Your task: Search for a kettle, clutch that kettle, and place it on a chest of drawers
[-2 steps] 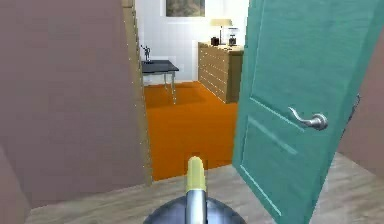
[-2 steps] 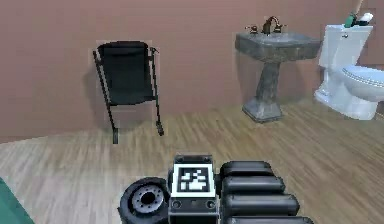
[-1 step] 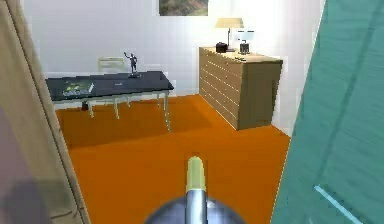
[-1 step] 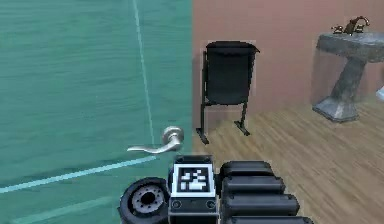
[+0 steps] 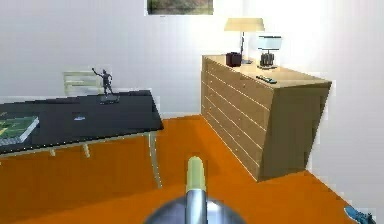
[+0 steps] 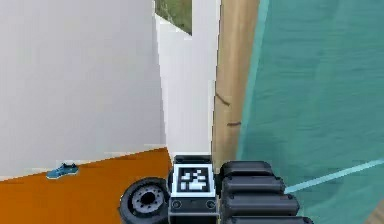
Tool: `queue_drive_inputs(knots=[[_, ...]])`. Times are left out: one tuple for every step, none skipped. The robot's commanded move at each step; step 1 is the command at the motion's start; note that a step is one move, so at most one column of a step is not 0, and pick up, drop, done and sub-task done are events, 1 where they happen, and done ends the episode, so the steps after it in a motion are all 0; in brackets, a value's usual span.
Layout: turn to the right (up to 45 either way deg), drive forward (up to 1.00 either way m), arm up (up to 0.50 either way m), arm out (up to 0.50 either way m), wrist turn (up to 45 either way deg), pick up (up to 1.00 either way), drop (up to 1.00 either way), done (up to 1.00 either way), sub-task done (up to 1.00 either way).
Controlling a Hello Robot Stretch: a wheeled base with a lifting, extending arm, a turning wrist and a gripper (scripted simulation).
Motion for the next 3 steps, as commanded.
queue_drive_inputs(knots=[[0.0, 1.00, 0.00, 0.00, 0.0, 0.00, 0.00, 0.00, 0.00], [6.0, 0.00, 0.00, 0.00, 0.0, 0.00, 0.00, 0.00, 0.00], [0.0, 0.30, 0.00, 0.00, 0.0, 0.00, 0.00, 0.00, 0.00]])
